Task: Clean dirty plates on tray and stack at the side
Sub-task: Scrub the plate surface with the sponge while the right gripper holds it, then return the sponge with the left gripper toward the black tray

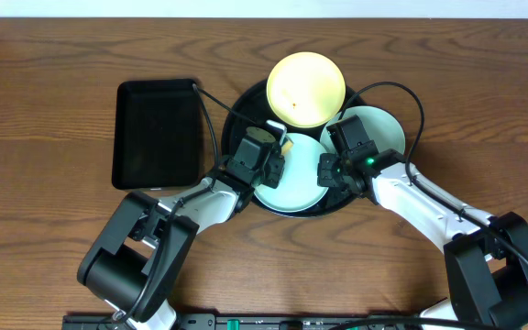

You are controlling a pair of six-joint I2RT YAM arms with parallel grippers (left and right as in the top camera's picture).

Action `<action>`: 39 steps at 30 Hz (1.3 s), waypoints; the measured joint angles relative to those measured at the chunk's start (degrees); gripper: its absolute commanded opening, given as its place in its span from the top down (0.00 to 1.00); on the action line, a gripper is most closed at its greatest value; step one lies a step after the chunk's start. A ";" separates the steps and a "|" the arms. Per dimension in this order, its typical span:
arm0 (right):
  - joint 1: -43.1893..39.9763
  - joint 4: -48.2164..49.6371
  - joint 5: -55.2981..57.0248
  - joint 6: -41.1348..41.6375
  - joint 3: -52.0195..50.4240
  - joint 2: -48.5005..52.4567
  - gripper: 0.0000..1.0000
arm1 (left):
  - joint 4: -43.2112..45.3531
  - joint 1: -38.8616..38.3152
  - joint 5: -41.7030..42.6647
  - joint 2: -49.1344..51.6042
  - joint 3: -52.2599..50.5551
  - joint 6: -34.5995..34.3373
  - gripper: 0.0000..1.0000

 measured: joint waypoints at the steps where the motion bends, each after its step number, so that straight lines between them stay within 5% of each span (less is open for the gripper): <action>1: 0.02 0.02 0.00 0.00 0.00 0.00 0.99 | 0.63 0.20 0.02 0.20 0.00 0.00 0.92; 19: 0.00 0.44 0.20 0.00 0.00 0.00 0.99 | 11.74 0.70 -0.04 3.17 -0.44 0.00 0.92; 26: 0.02 0.42 0.07 -0.09 0.00 0.00 0.99 | 10.99 0.70 -0.02 -9.44 -1.05 0.00 0.92; 32: 0.02 0.61 0.04 -0.20 0.00 0.00 0.99 | 5.14 0.92 0.00 -21.99 -0.98 0.00 0.92; 39: 0.17 -2.54 3.41 -1.95 1.49 -0.04 0.99 | -11.34 6.95 -0.04 -30.51 -1.07 -0.83 0.92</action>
